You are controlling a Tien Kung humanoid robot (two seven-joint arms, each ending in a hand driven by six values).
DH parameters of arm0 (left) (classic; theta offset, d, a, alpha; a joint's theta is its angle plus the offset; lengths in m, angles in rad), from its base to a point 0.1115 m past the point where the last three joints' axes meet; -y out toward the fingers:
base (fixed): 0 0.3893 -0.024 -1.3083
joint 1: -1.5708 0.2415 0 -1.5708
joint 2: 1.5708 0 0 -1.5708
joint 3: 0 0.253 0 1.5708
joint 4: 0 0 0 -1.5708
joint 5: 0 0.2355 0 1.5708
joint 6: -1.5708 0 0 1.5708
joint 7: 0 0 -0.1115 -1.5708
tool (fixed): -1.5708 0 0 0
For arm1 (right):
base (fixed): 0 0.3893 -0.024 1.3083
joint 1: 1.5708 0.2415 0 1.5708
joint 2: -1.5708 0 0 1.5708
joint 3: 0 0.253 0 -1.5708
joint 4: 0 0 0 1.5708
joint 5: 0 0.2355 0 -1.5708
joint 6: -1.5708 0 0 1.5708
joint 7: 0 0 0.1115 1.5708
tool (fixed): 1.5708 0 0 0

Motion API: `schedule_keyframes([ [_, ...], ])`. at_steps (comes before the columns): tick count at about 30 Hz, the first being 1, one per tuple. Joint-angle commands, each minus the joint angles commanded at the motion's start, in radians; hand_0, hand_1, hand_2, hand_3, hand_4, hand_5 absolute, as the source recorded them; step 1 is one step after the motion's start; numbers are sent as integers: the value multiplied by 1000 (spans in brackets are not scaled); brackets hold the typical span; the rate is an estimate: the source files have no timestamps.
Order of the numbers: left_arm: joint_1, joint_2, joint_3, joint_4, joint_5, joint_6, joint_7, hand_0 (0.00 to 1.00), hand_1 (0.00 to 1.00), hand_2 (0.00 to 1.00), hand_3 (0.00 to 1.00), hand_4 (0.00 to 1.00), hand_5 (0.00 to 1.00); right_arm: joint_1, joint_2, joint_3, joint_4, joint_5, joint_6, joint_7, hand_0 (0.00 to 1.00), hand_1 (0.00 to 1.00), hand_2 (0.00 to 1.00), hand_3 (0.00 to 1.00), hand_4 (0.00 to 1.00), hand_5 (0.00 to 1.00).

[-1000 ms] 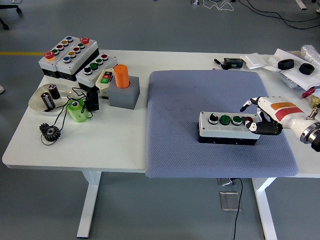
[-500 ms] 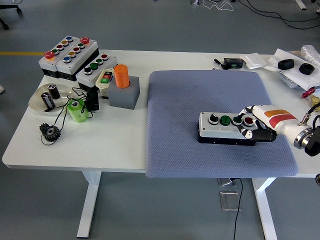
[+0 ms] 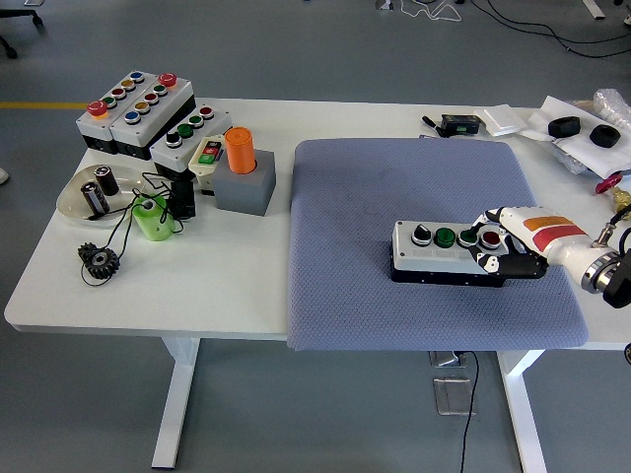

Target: Pick up the button,place it on the desk,press the button,press the button

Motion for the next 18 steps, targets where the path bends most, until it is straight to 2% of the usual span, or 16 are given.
schedule_keyframes([
  [5,3,1,1,0,3,-1,0,645,696,697,498,307,998,-15,-10,60,27,14,-24,5,195,2,116,646,572,490],
  [6,3,1,2,0,3,-1,0,645,696,697,498,308,998,-19,-11,74,28,25,-38,9,243,7,185,664,573,490],
  [7,3,2,2,0,3,-1,0,645,696,697,498,308,998,-21,-11,81,28,32,-48,11,243,7,185,664,573,490],
  [8,3,2,0,0,6,-2,0,645,696,697,498,308,998,-28,-13,94,24,66,-73,16,243,7,185,664,573,490],
  [11,3,3,5,0,0,-2,-1,645,696,697,498,308,998,-41,-11,117,10,161,-96,21,243,7,185,664,573,490],
  [12,3,3,8,0,-2,-2,-1,645,696,697,498,309,998,-46,-8,124,4,199,-104,25,709,695,807,856,587,498],
  [17,1,3,9,0,-7,-2,-2,645,696,697,498,309,998,-84,7,168,-13,412,-135,90,709,695,807,856,587,498],
  [18,1,2,8,0,-7,-2,-2,645,696,697,498,309,998,-91,10,175,-14,451,-136,106,806,776,873,887,600,505],
])
